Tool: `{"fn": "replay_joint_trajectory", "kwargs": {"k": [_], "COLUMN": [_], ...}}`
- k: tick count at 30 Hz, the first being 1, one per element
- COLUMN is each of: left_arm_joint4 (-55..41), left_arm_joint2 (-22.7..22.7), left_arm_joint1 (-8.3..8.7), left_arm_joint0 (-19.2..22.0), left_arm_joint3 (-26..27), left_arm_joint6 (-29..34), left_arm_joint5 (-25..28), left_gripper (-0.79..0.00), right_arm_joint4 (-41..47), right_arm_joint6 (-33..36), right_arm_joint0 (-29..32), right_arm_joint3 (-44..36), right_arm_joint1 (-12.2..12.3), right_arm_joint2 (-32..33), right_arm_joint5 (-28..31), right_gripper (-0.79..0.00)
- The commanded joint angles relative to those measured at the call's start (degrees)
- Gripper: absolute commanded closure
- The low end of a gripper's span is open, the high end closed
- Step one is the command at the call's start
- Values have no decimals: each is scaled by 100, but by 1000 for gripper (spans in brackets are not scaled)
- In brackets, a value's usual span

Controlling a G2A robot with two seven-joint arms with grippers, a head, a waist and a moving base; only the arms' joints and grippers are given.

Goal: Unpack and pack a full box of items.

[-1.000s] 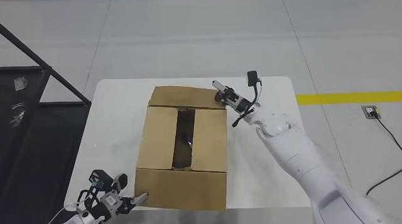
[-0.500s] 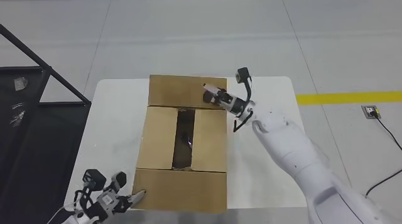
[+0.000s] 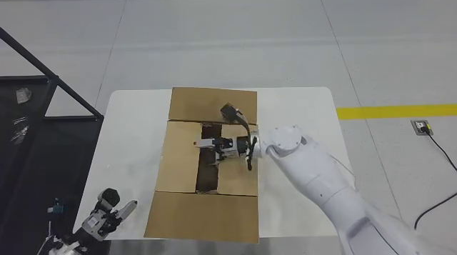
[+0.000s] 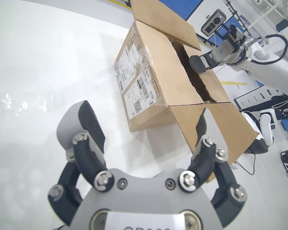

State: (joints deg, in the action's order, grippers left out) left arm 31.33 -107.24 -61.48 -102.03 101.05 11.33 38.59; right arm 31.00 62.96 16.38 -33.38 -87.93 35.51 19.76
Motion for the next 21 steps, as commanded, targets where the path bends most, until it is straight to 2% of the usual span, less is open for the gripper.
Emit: {"fn": "replay_joint_trajectory", "kwargs": {"k": [1,7,10,21], "left_arm_joint4": [48,200,295,524], "left_arm_joint2": [29,102,133,278], "left_arm_joint1": [-5,-18,-22,-30], "left_arm_joint0": [-38,-129,-162,-132], "left_arm_joint3": [47,173,227,186], "left_arm_joint6": [-21,-100,-130,-144], "left_arm_joint5": [27,69,89,92], "left_gripper": [-785,-785,-785,-785], "right_arm_joint4": [-39,-200,-417,504], "right_arm_joint6": [-119,-501,-1042,-451], "right_arm_joint0": [-22,-69,-78,-34], "right_arm_joint3": [152,572,774,1282], "right_arm_joint1": [-87,-348,-460,-700], "right_arm_joint2": [-59,-205,-259,171], "right_arm_joint5": [-37,-4,287,1286], "right_gripper": [-785,-785,-785,-785]}}
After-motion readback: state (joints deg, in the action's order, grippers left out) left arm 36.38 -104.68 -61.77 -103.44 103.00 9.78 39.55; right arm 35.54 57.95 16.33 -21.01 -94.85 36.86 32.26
